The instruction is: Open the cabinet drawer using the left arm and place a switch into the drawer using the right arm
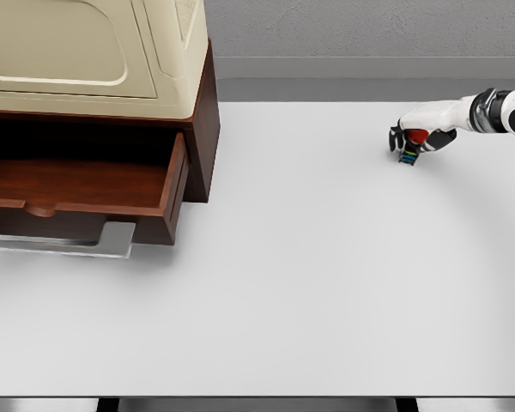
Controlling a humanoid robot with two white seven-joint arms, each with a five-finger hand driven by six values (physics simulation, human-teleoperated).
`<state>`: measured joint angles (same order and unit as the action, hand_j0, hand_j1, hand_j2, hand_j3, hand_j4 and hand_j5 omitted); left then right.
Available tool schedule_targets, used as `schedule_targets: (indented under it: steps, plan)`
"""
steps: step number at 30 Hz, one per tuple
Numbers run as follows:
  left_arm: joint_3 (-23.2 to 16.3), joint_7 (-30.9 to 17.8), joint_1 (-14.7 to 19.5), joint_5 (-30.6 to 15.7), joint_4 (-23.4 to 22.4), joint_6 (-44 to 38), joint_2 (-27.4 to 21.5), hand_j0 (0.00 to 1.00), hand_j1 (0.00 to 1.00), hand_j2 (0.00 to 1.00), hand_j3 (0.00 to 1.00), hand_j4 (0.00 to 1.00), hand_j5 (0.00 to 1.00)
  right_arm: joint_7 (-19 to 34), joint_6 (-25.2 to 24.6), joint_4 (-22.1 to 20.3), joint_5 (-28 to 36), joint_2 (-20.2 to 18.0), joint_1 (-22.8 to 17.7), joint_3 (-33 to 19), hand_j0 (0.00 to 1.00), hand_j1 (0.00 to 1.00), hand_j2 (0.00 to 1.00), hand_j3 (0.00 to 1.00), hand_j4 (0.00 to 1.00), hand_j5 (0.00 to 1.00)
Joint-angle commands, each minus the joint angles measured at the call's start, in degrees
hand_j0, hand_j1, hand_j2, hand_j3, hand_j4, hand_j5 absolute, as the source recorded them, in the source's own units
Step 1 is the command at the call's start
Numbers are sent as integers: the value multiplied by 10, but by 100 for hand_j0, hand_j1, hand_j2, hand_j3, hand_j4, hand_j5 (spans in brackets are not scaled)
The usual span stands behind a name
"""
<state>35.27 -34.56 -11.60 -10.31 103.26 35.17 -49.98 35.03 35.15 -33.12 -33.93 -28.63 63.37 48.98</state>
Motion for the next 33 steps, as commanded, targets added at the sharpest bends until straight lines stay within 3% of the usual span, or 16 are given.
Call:
schedule_targets:
  steps: [1,2,4,8,11,15,27,30,33]
  plan:
    - [-28,0,-1,-3,0,-2,-2,100,100,100,100,100,100,0,-2,-2,3,0,0,-1,51,51,51,51,51,51]
    - [-29,1,-1,-3,0,-2,-2,100,100,100,100,100,100,0,-2,-2,2,0,0,-1,55,55,55,55,55,55]
    - [-47,1,3,-3,0,-2,-5,100,100,100,100,100,100,0,-2,-2,2,0,0,9,77,77,77,77,77,77]
    - [-113,1,43,-3,0,-2,-6,100,100,100,100,100,100,0,-2,-1,2,0,0,10,89,89,89,89,89,89]
    - [-140,1,65,-2,1,-2,-6,100,100,100,100,100,100,0,-2,0,1,0,0,9,89,89,89,89,89,89]
    - [-202,0,120,-2,1,-2,-6,100,100,100,100,100,100,0,-2,2,1,-5,7,4,89,89,89,89,89,89]
    - [-201,-3,126,1,0,-2,-3,100,100,100,100,100,100,0,-2,15,1,-6,13,4,87,87,87,87,87,87]
    - [-197,-3,134,9,0,-2,3,100,100,100,100,100,100,0,-2,17,1,-5,13,5,76,76,76,76,76,76]
    - [-201,-4,142,9,0,-2,20,100,100,100,100,100,100,0,-2,25,1,-3,13,7,76,76,76,76,76,76]
